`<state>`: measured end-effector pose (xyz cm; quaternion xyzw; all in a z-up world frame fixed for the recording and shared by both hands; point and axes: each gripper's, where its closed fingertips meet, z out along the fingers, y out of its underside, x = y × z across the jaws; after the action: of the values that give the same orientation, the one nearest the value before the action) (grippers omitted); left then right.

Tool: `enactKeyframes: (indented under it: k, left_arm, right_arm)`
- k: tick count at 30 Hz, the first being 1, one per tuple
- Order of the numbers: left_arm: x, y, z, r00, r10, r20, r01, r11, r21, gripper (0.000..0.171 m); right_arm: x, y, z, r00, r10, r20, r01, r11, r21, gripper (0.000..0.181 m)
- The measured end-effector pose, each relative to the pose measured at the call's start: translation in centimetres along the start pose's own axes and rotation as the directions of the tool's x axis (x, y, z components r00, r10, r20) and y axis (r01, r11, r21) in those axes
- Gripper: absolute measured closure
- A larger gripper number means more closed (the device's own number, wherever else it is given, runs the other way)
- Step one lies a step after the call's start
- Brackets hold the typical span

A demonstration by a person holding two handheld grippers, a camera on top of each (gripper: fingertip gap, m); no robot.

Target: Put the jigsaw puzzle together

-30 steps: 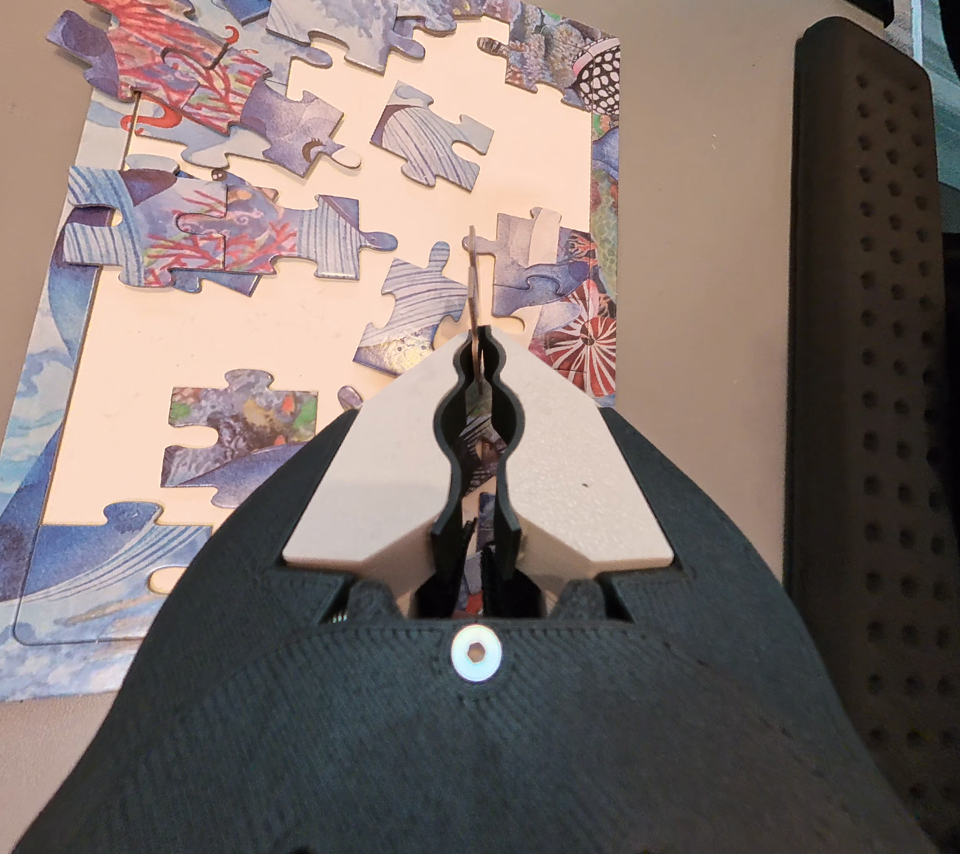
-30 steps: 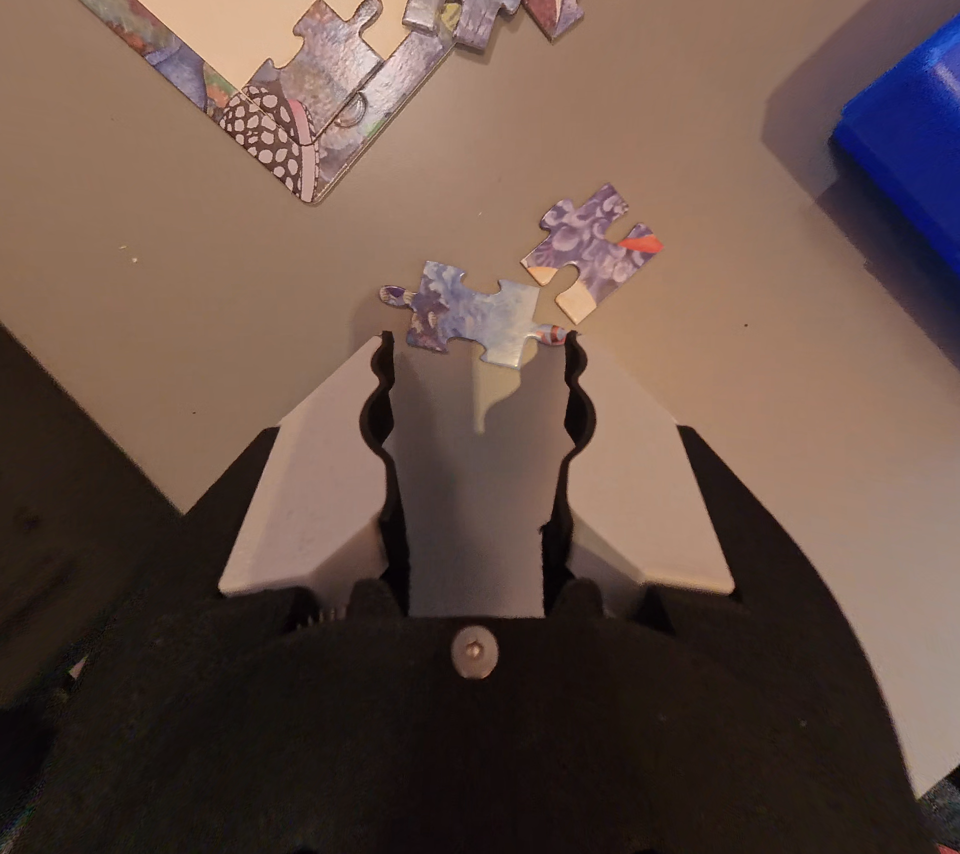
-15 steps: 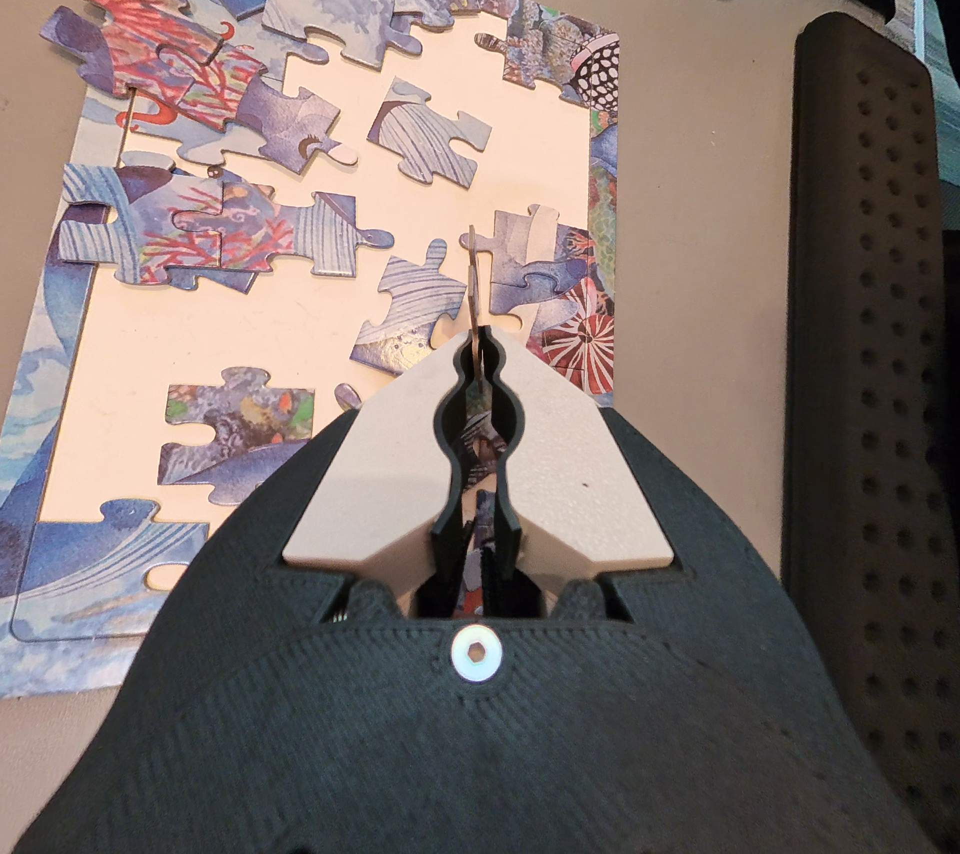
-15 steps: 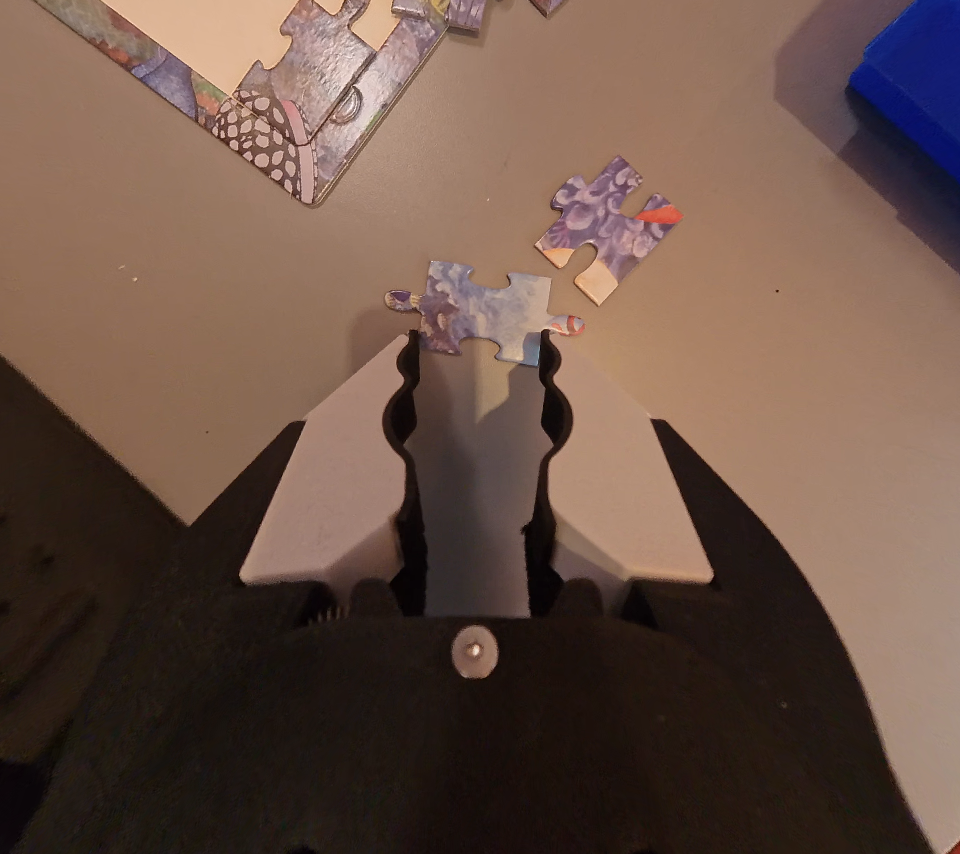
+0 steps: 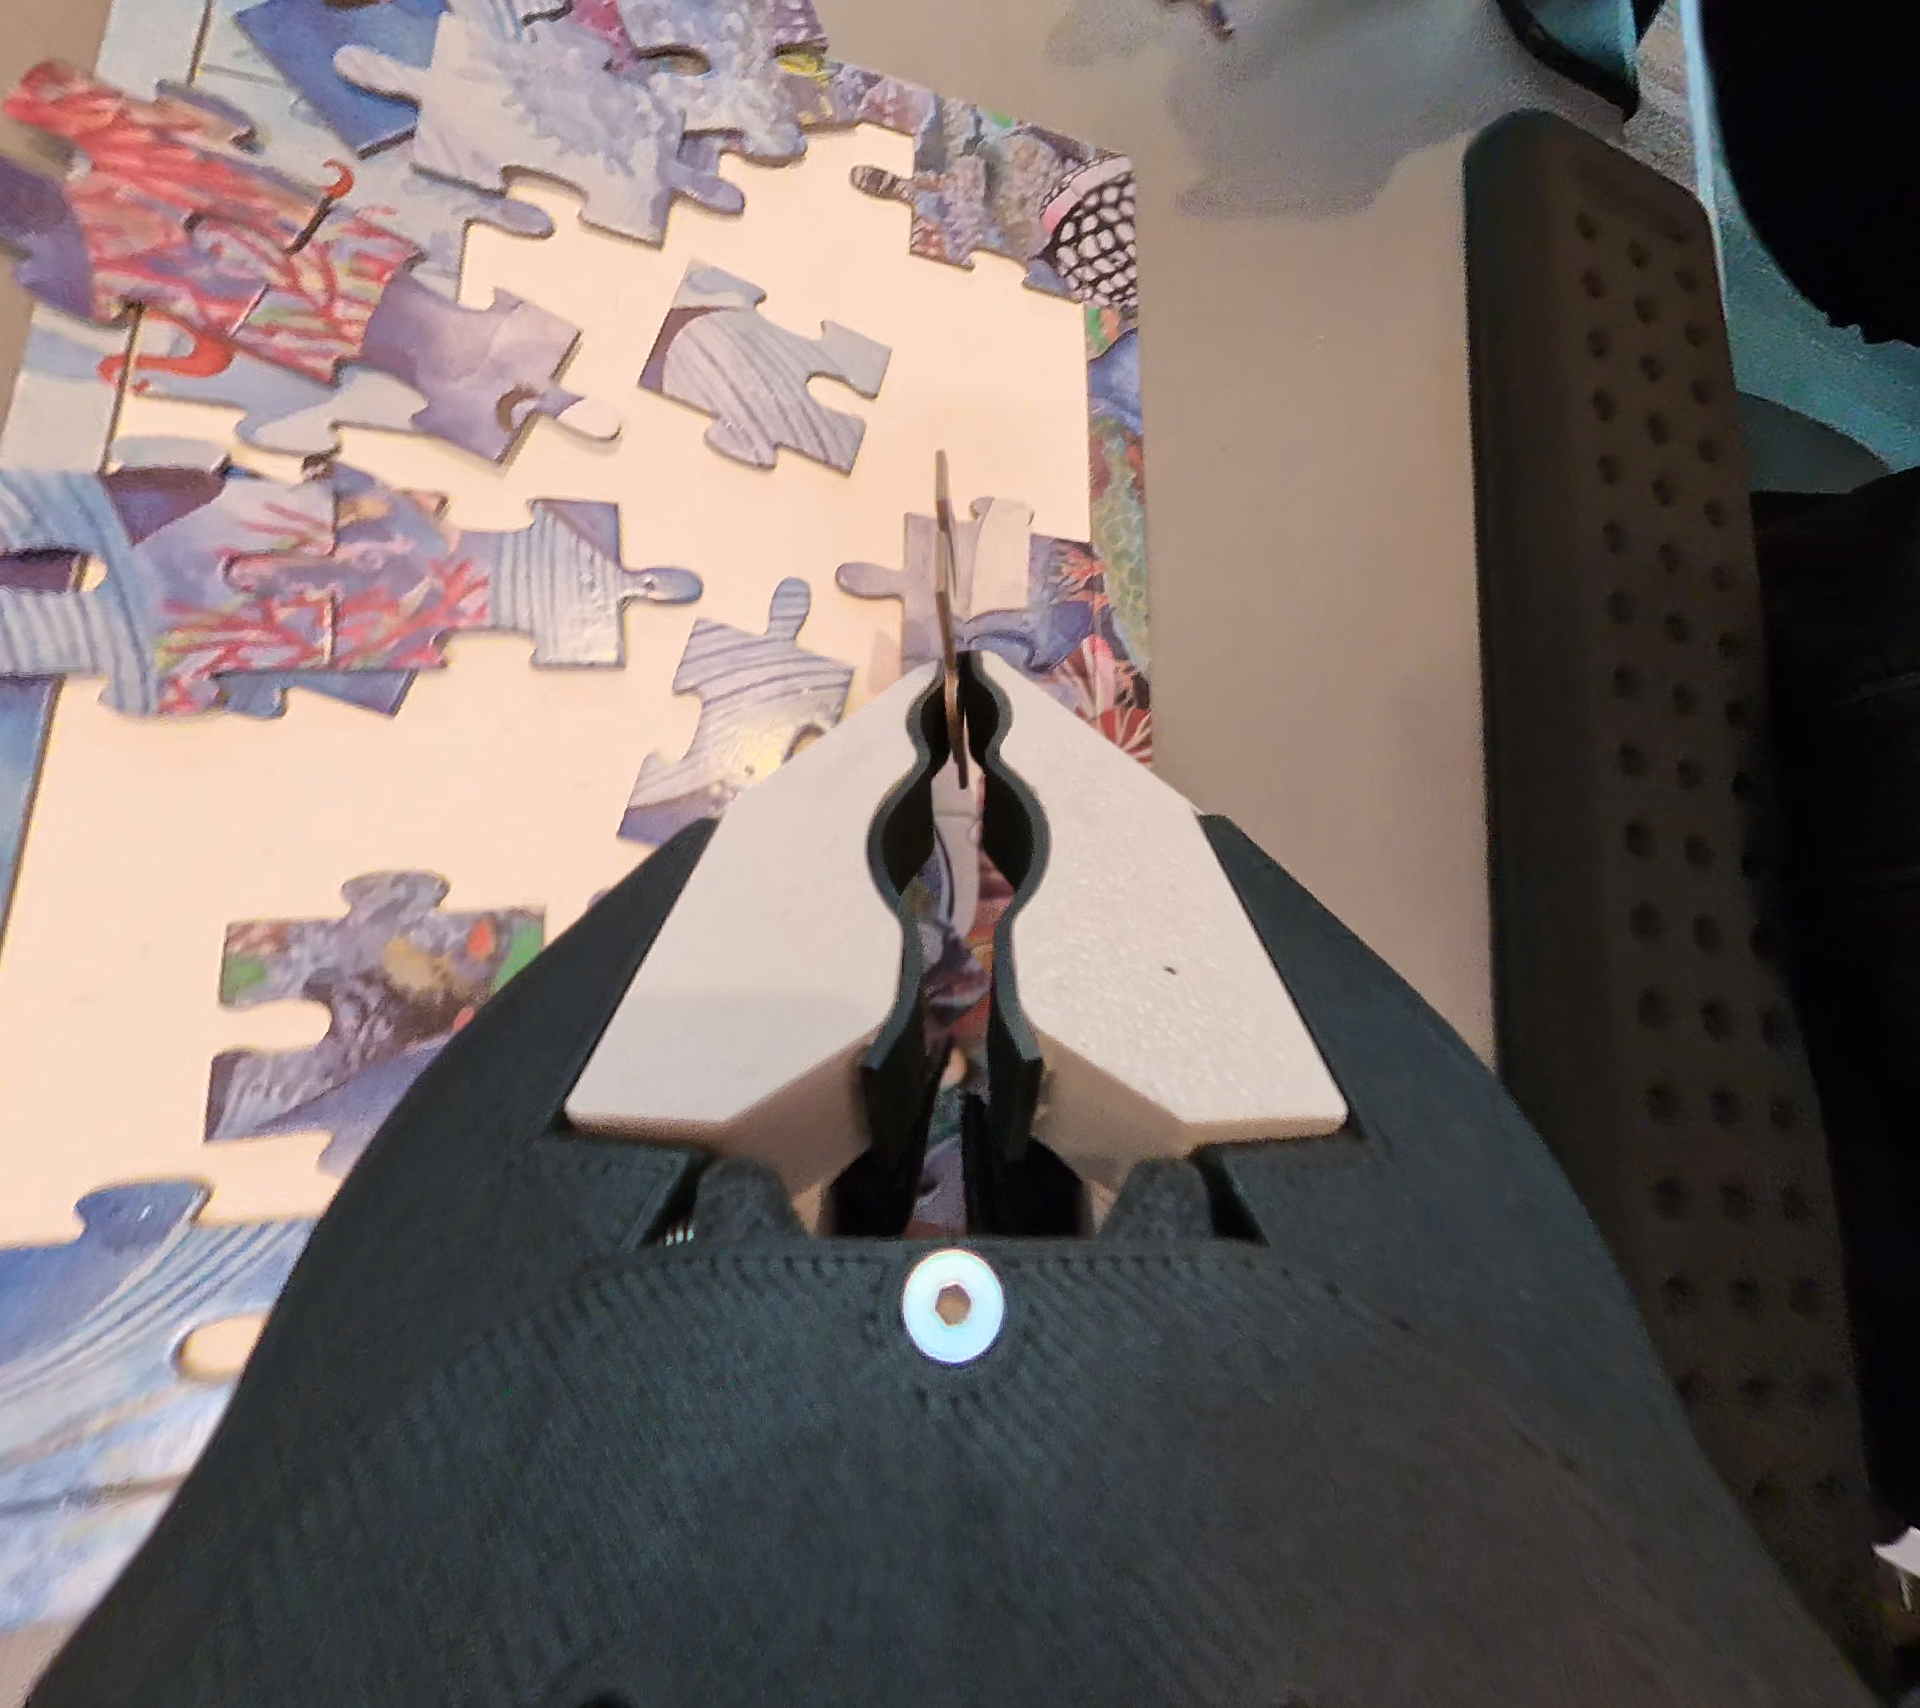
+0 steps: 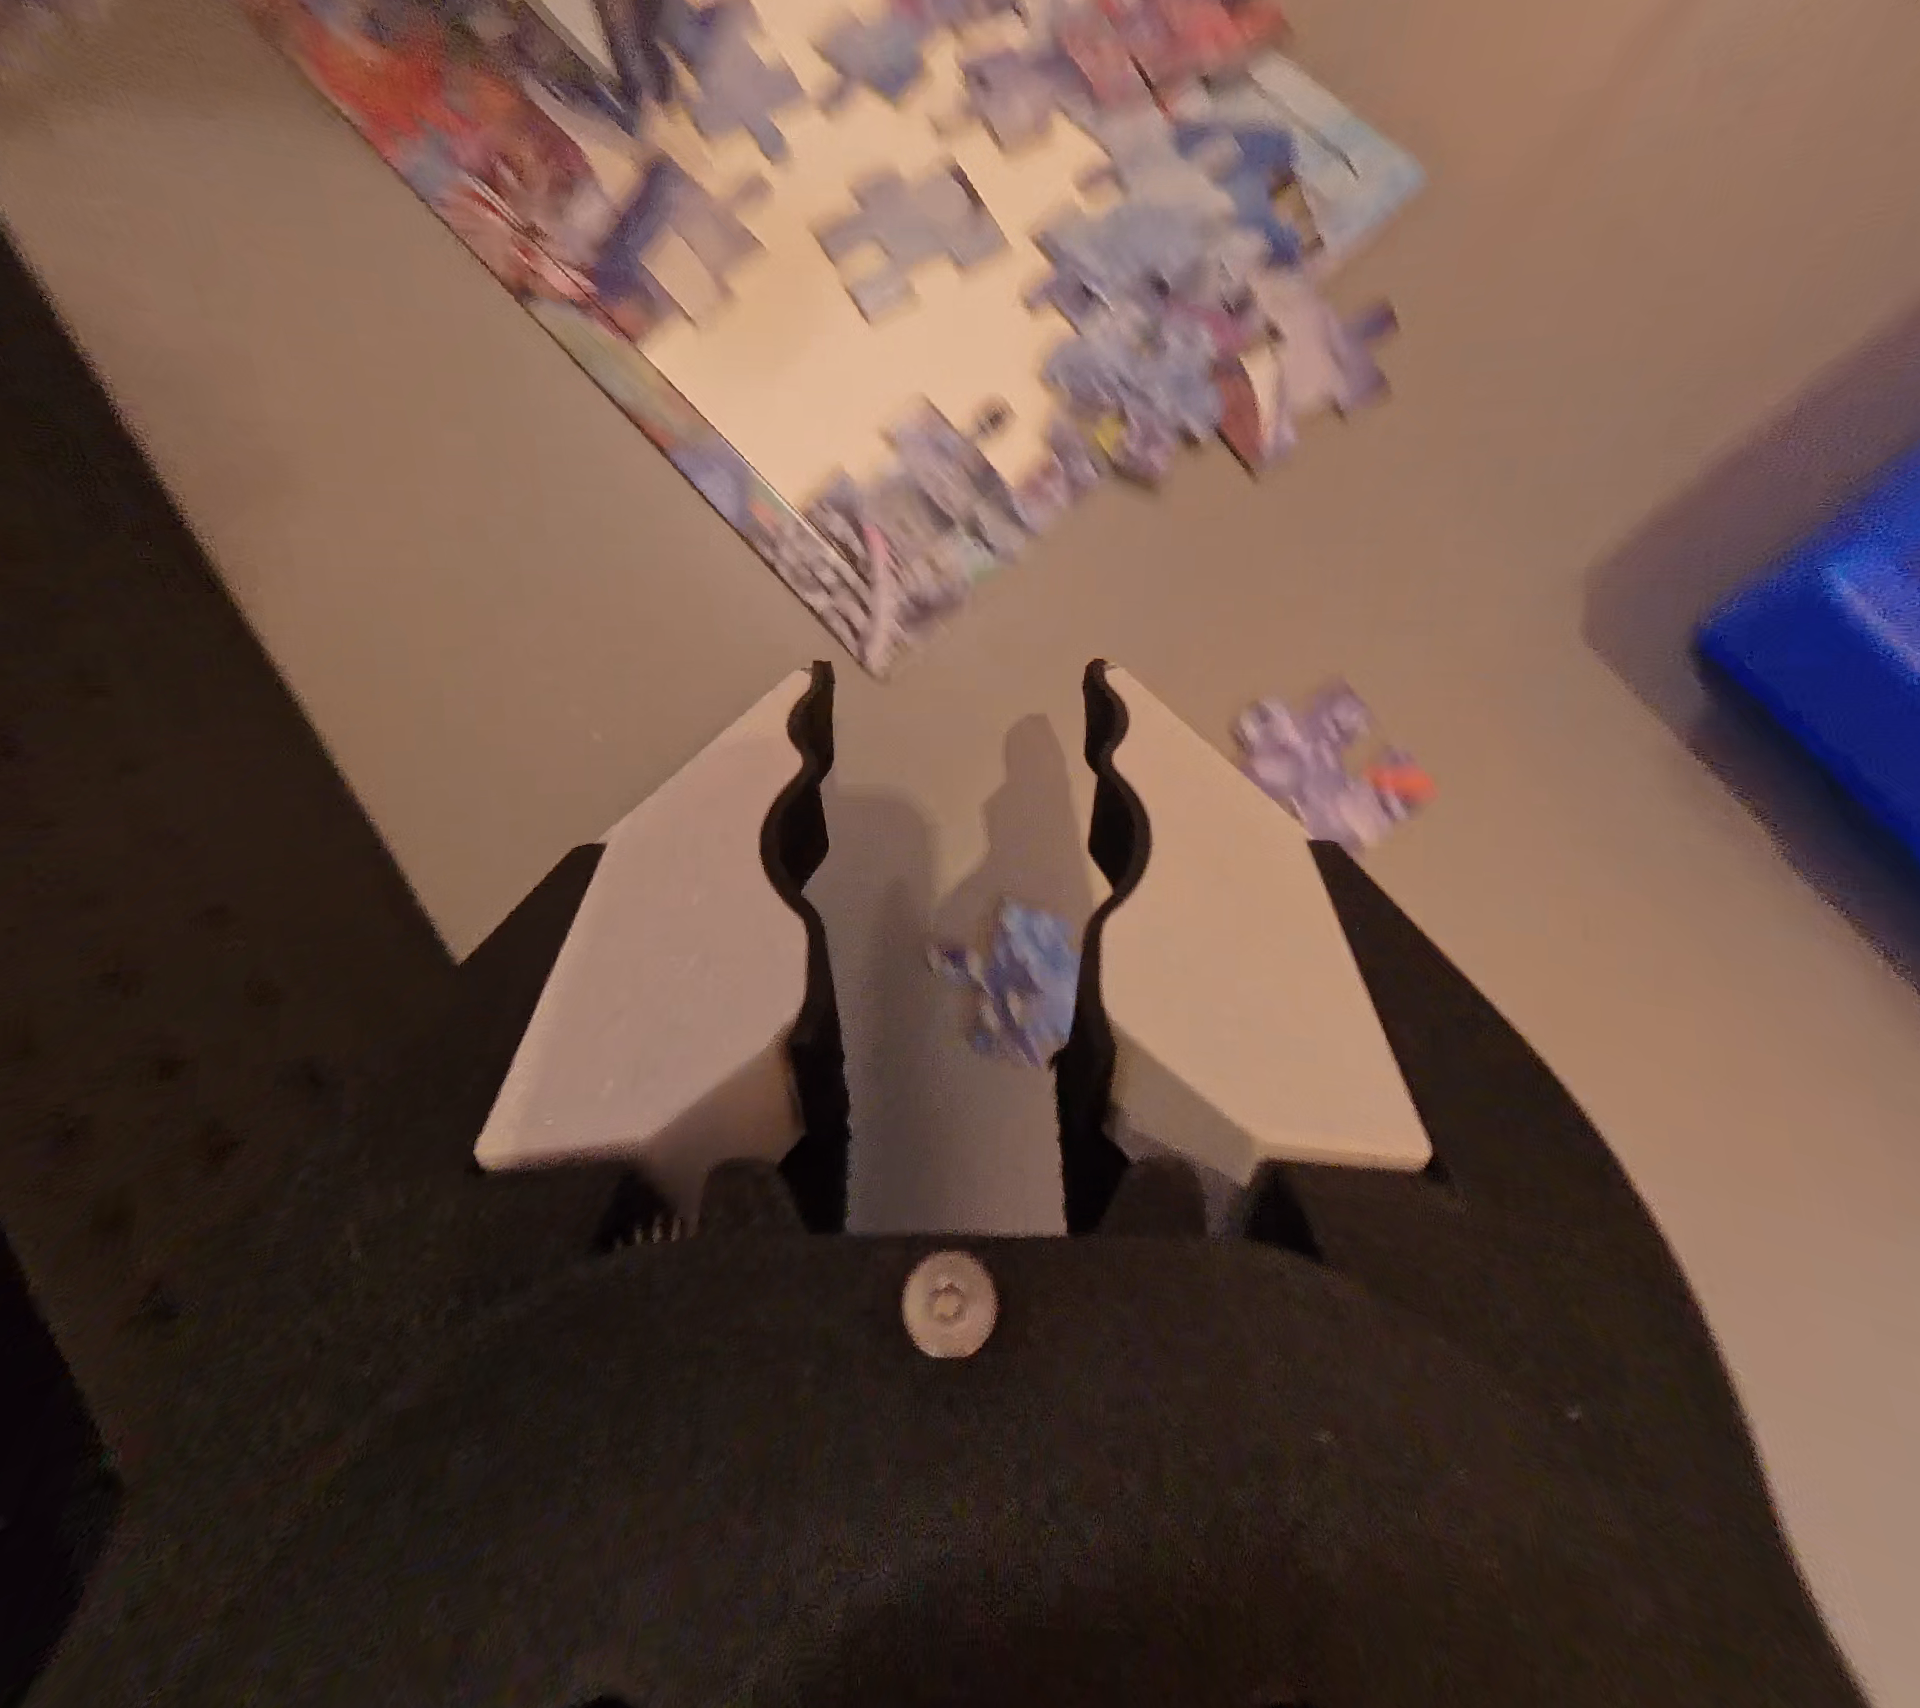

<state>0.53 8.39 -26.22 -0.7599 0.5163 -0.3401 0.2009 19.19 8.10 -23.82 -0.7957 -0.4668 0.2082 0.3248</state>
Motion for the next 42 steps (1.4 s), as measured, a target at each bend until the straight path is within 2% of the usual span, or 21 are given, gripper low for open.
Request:
enactKeyframes:
  k: [3,5,7,12,16,21,24,26,28,32,35,38,42]
  left_arm:
    - [0.8,-0.5,0.7,1.000,0.019,-0.018,-0.019,1.000,-0.006,0.171]
    - [1.2,-0.7,1.0,0.999,0.029,-0.029,-0.029,1.000,-0.009,0.171]
    - [1.5,-0.9,1.0,0.999,0.039,-0.034,-0.039,0.999,-0.007,0.171]
    - [2.1,-1.3,0.8,0.997,0.071,-0.043,-0.070,0.997,0.009,0.171]
    - [2.5,-1.1,1.0,0.995,0.089,-0.055,-0.089,0.996,-0.003,0.171]
    - [2.3,-1.6,0.8,0.994,0.098,-0.045,-0.097,0.995,0.031,0.170]
    - [0.9,-1.7,0.1,0.996,0.088,0.027,-0.089,0.995,0.038,0.165]
    - [-0.9,-1.9,-0.7,0.991,0.073,0.112,-0.079,0.996,0.045,0.155]
    - [-3.3,-1.8,-1.6,0.973,0.067,0.221,-0.076,0.997,0.030,0.143]
    - [-7.4,-1.2,-3.3,0.924,0.047,0.379,-0.055,0.998,0.011,0.134]
    - [-8.7,-1.1,-3.4,0.921,0.017,0.390,-0.028,0.999,0.022,0.131]
    - [-9.2,-1.2,-3.0,0.911,0.042,0.409,-0.043,0.999,-0.005,0.128]
    - [-9.9,-0.9,-2.5,0.900,0.066,0.432,-0.050,0.998,-0.048,0.127]
  right_arm:
    - [-3.6,-4.8,2.5,0.988,-0.050,0.146,0.034,0.993,0.112,0.139]
    - [-5.5,-6.7,4.2,0.970,-0.094,0.225,0.067,0.990,0.122,0.141]
    - [-6.1,-8.0,5.9,0.962,-0.124,0.244,0.097,0.988,0.121,0.142]
    - [-7.2,-9.7,8.4,0.928,-0.147,0.343,0.117,0.987,0.108,0.154]
    - [-8.4,-9.9,9.0,0.888,-0.170,0.428,0.133,0.984,0.116,0.180]
    - [-8.4,-10.2,8.6,0.866,-0.154,0.476,0.099,0.985,0.139,0.181]
    - [-7.1,-10.6,8.1,0.877,-0.124,0.465,0.055,0.986,0.159,0.181]
    - [-5.6,-10.7,7.7,0.892,-0.098,0.442,0.024,0.985,0.169,0.181]
    - [-3.4,-10.8,7.5,0.915,-0.062,0.398,-0.008,0.985,0.173,0.181]
    - [1.2,-11.1,7.3,0.955,0.024,0.296,-0.082,0.980,0.182,0.181]
    - [4.9,-11.4,7.7,0.969,0.109,0.222,-0.150,0.973,0.177,0.181]
    - [7.7,-11.5,8.9,0.963,0.193,0.188,-0.223,0.962,0.156,0.181]
    - [9.3,-12.2,10.6,0.956,0.234,0.179,-0.260,0.956,0.135,0.181]
